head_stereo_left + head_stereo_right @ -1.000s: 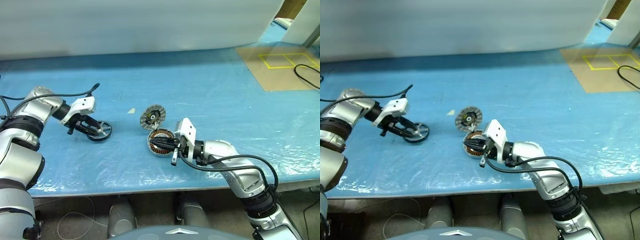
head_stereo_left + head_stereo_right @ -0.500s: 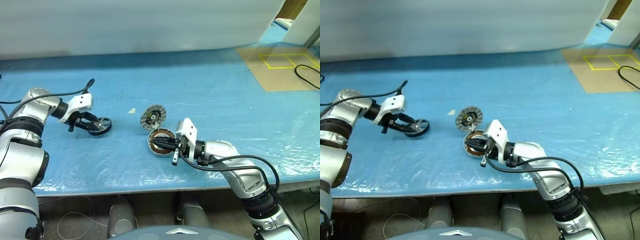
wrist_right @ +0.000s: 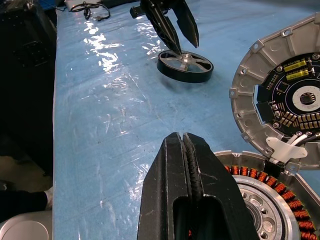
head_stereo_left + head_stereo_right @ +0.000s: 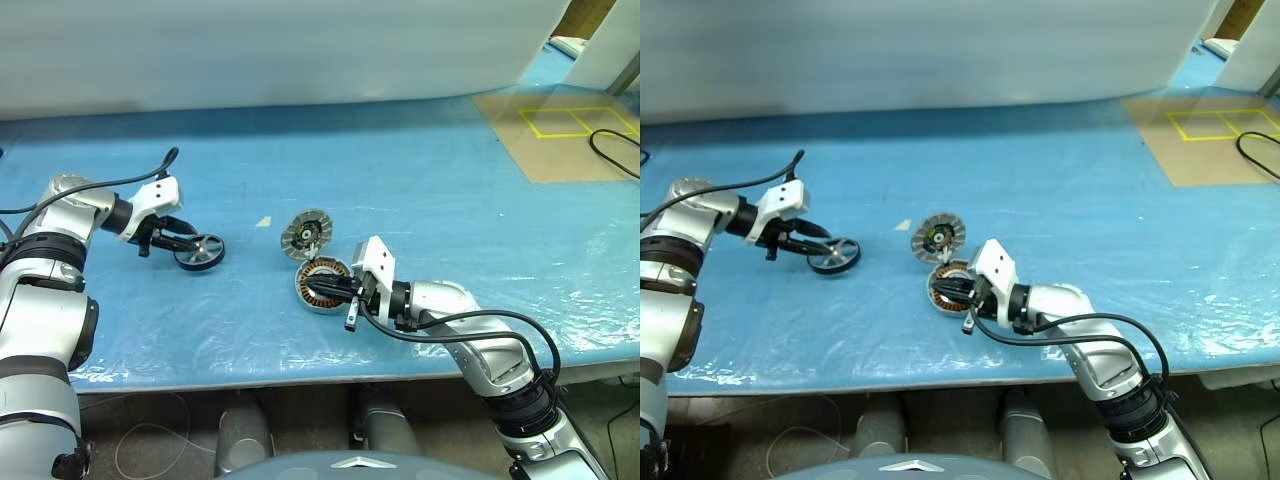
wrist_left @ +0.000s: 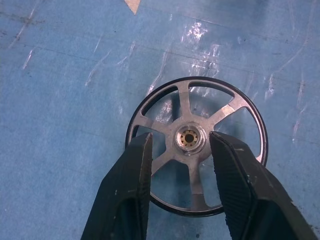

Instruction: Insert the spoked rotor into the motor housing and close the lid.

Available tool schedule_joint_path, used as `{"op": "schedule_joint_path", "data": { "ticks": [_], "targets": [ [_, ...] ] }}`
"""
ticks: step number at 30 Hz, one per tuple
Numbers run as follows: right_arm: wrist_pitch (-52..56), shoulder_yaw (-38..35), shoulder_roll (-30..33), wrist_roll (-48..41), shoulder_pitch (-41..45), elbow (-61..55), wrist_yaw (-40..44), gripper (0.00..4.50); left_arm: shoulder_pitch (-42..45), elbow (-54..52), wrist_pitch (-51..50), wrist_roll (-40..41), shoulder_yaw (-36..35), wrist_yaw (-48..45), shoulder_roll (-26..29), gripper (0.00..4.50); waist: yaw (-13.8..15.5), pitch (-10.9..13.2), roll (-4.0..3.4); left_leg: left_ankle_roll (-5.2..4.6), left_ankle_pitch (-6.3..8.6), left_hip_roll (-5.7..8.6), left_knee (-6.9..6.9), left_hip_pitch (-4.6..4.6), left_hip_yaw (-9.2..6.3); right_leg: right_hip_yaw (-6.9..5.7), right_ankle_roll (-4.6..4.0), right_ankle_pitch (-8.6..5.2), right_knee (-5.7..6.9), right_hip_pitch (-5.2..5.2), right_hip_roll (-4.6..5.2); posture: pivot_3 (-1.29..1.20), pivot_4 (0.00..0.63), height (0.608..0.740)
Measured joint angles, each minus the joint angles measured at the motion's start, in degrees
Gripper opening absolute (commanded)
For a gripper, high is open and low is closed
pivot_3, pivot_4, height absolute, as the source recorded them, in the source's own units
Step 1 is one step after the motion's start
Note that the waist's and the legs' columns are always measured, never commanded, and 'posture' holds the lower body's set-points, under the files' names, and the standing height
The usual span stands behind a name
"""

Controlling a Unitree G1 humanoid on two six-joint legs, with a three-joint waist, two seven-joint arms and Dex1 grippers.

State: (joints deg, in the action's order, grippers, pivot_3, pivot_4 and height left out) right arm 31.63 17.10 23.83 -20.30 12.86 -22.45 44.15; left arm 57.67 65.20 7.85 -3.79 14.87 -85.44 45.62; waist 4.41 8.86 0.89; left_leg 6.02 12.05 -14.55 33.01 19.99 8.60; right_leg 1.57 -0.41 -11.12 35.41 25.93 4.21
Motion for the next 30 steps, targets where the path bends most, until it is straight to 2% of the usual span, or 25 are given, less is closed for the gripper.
{"op": "schedule_joint_path", "data": {
  "ticks": [9,22,23,24,27,30],
  "targets": [
    [0.0,0.0,0.2,0.1,0.0,0.0,0.0,0.0,0.0,0.0,-3.5,-1.1,-0.6,0.5,-2.5,1.91,0.0,0.0,0.0,0.0,0.0,0.0,0.0,0.01,0.0,0.01,0.0,0.0,0.0,0.0,0.0,0.0,0.15,0.74],
    [-0.7,0.1,0.5,0.7,0.0,0.1,0.0,0.0,0.3,0.0,-4.6,-2.4,-1.1,0.8,-1.8,1.91,0.0,0.0,0.0,0.0,0.0,0.0,0.0,0.01,0.0,0.0,0.0,0.0,-0.02,0.01,0.0,0.0,0.15,0.74],
    [-0.8,0.1,0.5,0.7,0.0,0.1,0.0,0.0,0.3,0.0,-4.7,-2.3,-1.2,0.6,-1.6,2.27,0.0,0.0,0.0,0.0,0.0,0.0,0.0,0.0,-0.01,0.0,0.0,0.0,-0.02,0.0,0.0,0.0,0.15,0.74],
    [-0.9,0.1,0.5,0.7,0.0,0.2,0.1,0.0,0.3,0.0,-4.9,-2.3,-1.4,0.4,-1.6,2.39,0.0,0.0,0.0,0.0,0.0,0.0,0.0,0.0,-0.01,0.0,0.0,0.0,-0.02,0.0,0.0,0.0,0.15,0.74],
    [-1.2,0.1,0.6,0.9,0.0,0.5,0.5,0.0,0.3,-0.3,-5.6,-2.3,-1.8,0.0,-1.6,3.36,0.0,0.0,0.0,0.0,0.0,0.0,0.0,0.01,-0.01,0.0,0.0,0.0,-0.03,0.0,0.01,0.0,0.15,0.74],
    [-1.2,0.1,0.8,1.1,0.0,0.8,0.7,0.0,0.3,-0.6,-5.8,-2.3,-1.8,-0.7,-1.6,3.36,0.0,0.0,0.0,0.0,0.0,0.0,0.0,0.01,-0.01,0.0,0.0,0.0,-0.03,0.0,0.0,0.0,0.15,0.74]
  ]
}}
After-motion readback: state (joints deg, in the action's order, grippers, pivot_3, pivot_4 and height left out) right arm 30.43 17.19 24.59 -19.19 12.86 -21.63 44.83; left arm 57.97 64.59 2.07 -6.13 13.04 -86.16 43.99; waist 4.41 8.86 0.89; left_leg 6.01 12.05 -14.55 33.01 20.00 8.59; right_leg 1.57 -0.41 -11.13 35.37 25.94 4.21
